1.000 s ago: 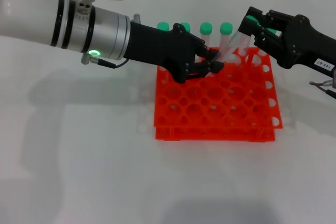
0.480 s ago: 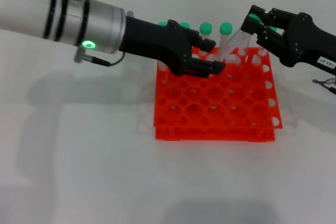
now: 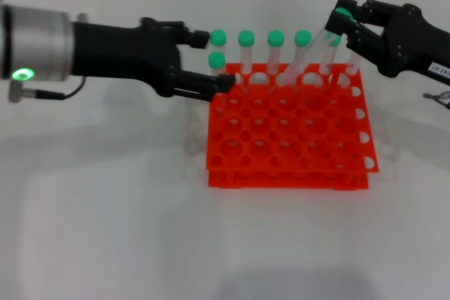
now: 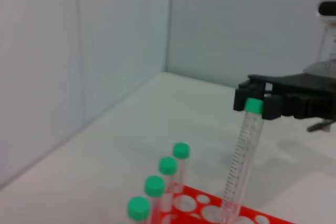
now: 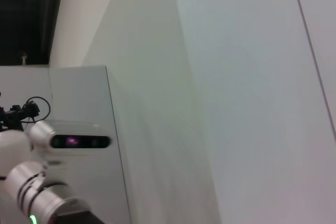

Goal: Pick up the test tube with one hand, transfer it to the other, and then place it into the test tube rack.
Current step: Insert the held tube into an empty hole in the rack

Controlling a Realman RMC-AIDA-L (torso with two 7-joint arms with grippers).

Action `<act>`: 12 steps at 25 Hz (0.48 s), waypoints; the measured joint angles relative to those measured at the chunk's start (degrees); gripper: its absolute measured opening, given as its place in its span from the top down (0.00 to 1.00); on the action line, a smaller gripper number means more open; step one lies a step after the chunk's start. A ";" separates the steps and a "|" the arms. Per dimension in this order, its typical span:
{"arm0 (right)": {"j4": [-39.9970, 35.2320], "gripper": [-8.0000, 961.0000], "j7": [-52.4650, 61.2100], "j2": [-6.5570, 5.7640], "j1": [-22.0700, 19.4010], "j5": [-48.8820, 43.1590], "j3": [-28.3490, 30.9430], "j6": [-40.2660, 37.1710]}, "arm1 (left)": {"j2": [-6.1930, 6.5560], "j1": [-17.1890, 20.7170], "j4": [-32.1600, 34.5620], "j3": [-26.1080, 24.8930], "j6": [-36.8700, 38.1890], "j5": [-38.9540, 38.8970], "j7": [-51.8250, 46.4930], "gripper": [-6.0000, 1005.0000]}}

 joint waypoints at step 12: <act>-1.90 0.73 3.92 0.04 6.17 -0.10 -7.11 7.88 | -0.27 21.26 -6.50 -0.32 -7.38 -18.34 24.73 0.11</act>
